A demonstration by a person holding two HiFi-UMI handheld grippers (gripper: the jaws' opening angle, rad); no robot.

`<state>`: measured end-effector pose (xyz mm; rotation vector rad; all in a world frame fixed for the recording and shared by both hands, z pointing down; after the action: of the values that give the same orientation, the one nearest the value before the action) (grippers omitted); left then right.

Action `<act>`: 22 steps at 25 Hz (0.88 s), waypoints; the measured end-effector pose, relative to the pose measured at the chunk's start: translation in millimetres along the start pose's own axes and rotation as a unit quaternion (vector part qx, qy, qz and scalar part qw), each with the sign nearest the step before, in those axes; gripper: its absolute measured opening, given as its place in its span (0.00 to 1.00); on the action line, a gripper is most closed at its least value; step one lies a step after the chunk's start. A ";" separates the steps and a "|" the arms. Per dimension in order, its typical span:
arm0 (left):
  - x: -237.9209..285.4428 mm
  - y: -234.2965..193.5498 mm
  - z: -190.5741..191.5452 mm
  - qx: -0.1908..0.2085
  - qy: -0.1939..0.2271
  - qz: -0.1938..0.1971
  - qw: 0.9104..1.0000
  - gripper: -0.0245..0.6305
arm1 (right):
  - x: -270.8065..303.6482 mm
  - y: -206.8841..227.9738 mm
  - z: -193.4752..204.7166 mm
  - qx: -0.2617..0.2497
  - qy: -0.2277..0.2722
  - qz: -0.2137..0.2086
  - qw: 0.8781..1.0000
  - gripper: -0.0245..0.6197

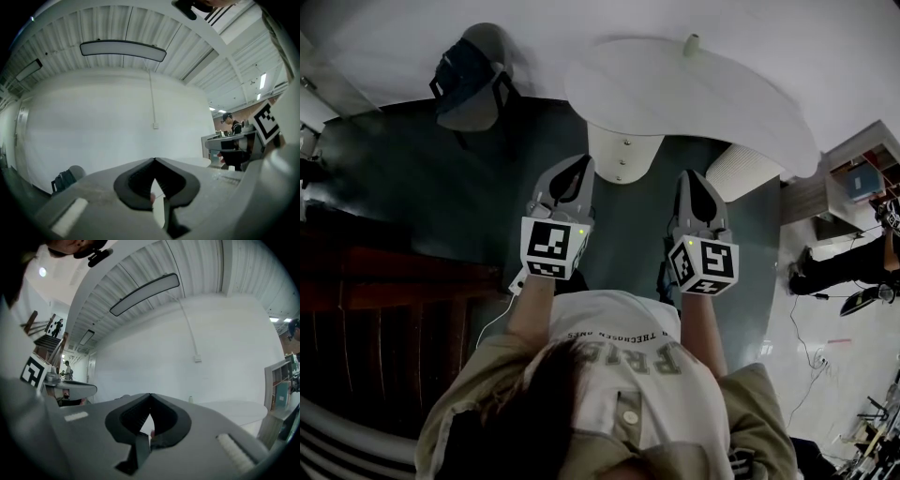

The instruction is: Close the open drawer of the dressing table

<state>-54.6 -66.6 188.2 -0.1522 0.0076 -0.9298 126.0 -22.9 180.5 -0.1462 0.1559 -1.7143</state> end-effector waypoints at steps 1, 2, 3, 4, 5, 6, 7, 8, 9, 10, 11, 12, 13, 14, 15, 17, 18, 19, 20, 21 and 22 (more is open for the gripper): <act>1.0 0.5 0.1 0.000 -0.002 0.000 1.000 0.05 | 0.3 0.9 -0.2 0.002 0.000 0.001 1.000 0.05; 1.9 1.1 0.4 0.000 -0.003 0.001 1.000 0.05 | 0.4 1.9 -0.2 0.004 0.000 0.002 1.000 0.05; 2.8 1.6 1.0 0.000 -0.005 0.001 1.000 0.05 | 0.5 2.7 0.2 0.006 -0.001 0.002 1.000 0.05; 3.5 1.8 1.9 0.000 -0.007 0.001 1.000 0.05 | 0.7 3.3 0.9 0.008 -0.001 0.002 1.000 0.05; 3.9 1.5 2.8 0.000 -0.009 0.000 1.000 0.05 | 0.8 3.6 1.7 0.010 -0.001 0.002 1.000 0.05; 3.9 0.8 3.7 0.000 -0.010 0.000 1.000 0.05 | 0.9 3.4 2.5 0.013 -0.001 0.002 1.000 0.05; 3.8 -0.3 4.5 0.000 -0.010 0.000 1.000 0.05 | 1.1 2.9 3.2 0.015 0.000 0.002 1.000 0.05; 3.6 -1.6 4.9 0.000 -0.010 -0.001 1.000 0.05 | 1.4 2.3 3.8 0.016 0.000 0.002 1.000 0.05; 3.4 -2.8 5.2 0.000 -0.011 -0.001 1.000 0.05 | 1.8 1.9 4.7 0.017 -0.001 0.004 1.000 0.04; 3.3 -3.7 5.4 0.000 -0.012 -0.001 1.000 0.05 | 2.0 2.3 5.7 0.017 -0.003 0.007 1.000 0.04; 3.3 -4.1 5.5 0.000 -0.012 -0.001 1.000 0.05 | 1.6 3.6 6.6 0.017 -0.005 0.011 1.000 0.04; 3.6 -4.0 5.4 0.000 -0.013 -0.001 1.000 0.05 | 1.0 5.6 7.0 0.017 -0.006 0.016 1.000 0.04; 4.0 -3.6 5.1 0.000 -0.014 -0.002 1.000 0.05 | 0.2 7.8 7.0 0.017 -0.007 0.020 1.000 0.04; 4.3 -3.4 4.7 0.001 -0.015 -0.002 1.000 0.05 | -0.4 9.5 6.6 0.015 -0.007 0.022 1.000 0.04; 4.4 -3.3 4.3 0.002 -0.015 -0.002 1.000 0.05 | -0.6 10.2 6.1 0.014 -0.007 0.023 1.000 0.04; 4.2 -3.8 4.4 0.002 -0.016 -0.003 1.000 0.05 | -0.3 9.8 5.7 0.009 -0.009 0.022 1.000 0.04; 4.3 -4.1 4.7 0.003 -0.016 -0.003 1.000 0.05 | 0.1 9.2 5.9 0.007 -0.009 0.021 1.000 0.04; 4.3 -4.3 4.9 0.003 -0.017 -0.003 1.000 0.05 | 0.5 8.5 6.2 0.006 -0.010 0.019 1.000 0.04; 4.2 -4.6 5.2 0.003 -0.018 -0.002 1.000 0.05 | 0.6 7.7 6.3 0.005 -0.010 0.018 1.000 0.04; 3.8 -4.9 5.2 0.003 -0.018 -0.002 1.000 0.05 | 0.4 6.7 6.2 0.003 -0.010 0.017 1.000 0.04; 3.2 -5.3 4.9 0.003 -0.018 -0.002 1.000 0.05 | 0.2 5.6 5.7 0.001 -0.010 0.016 1.000 0.04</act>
<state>-56.6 -71.7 194.0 -0.1632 -0.0299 -0.9312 132.4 -24.0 185.1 -0.1583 0.1416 -1.6802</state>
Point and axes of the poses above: the fingertips, and each gripper's own axes: x forward along the fingers, y to its right, z out of its underside, the point moved 2 cm from there along -x, backward along the fingers, and after that the axes turned 14 degrees about -x, right-handed, at the moved point
